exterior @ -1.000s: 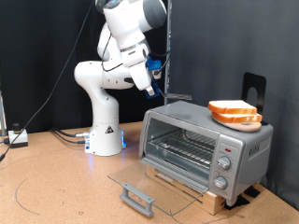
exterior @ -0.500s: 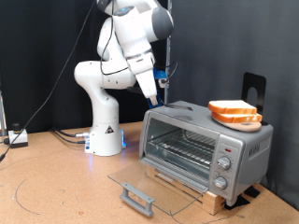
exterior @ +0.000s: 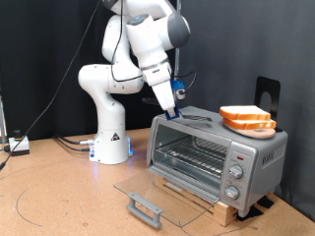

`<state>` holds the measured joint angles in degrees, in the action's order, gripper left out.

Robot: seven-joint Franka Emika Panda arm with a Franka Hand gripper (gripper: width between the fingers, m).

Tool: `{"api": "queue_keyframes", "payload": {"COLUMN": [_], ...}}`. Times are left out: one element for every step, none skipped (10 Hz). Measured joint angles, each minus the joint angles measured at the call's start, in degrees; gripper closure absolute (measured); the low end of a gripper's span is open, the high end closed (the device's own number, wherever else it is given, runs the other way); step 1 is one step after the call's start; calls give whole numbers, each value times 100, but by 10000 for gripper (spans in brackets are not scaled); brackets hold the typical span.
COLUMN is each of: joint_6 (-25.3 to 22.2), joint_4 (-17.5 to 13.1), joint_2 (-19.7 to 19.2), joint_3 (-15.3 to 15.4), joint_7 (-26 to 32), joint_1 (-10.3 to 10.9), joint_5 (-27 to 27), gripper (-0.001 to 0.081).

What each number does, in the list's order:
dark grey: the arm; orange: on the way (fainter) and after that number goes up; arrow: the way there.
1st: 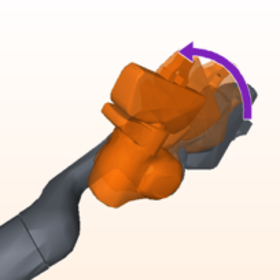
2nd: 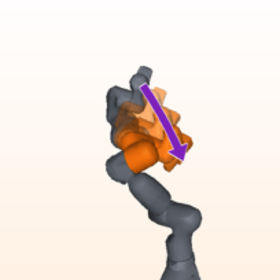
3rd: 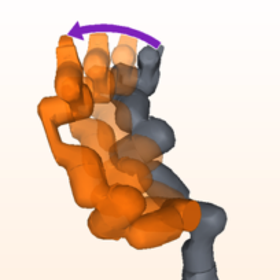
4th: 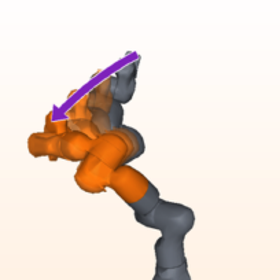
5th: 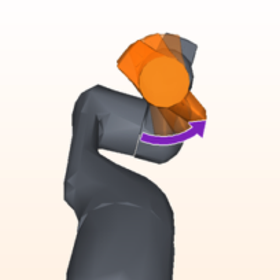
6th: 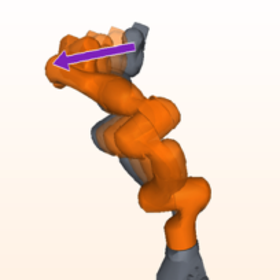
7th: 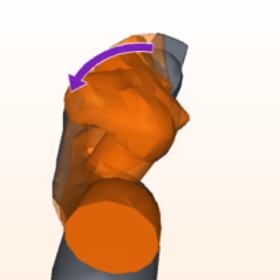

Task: Make a piece of toast with the oven

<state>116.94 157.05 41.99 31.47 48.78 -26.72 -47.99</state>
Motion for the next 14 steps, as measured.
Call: {"api": "queue_keyframes", "payload": {"joint_6": [-10,-18,-42,-69,-89,-129,-157,-160,-164,-184,-233,-296,-351,-355], "joint_4": [-38,-72,-107,-146,-184,-221,-252,-273,-287,-292,-291,-289,-279,-254], "joint_2": [-5,-5,-5,-5,-5,-5,-5,-5,-5,-5,-5,-5,-5,-5], "joint_3": [19,19,14,5,0,-7,-10,-10,-7,-3,-2,-2,-6,-6], "joint_7": [0,0,-1,-2,-2,-3,-3,-6,-18,-29,-30,-30,-30,-30], "joint_1": [0,1,0,-1,-2,-2,-2,-2,-2,-2,-11,-34,-64,-85], "joint_5": [-37,-68,-81,-85,-92,-98,-105,-107,-107,-100,-50,54,143,170], "gripper": [410,410,410,410,410,410,410,410,410,410,410,410,410,410]}}
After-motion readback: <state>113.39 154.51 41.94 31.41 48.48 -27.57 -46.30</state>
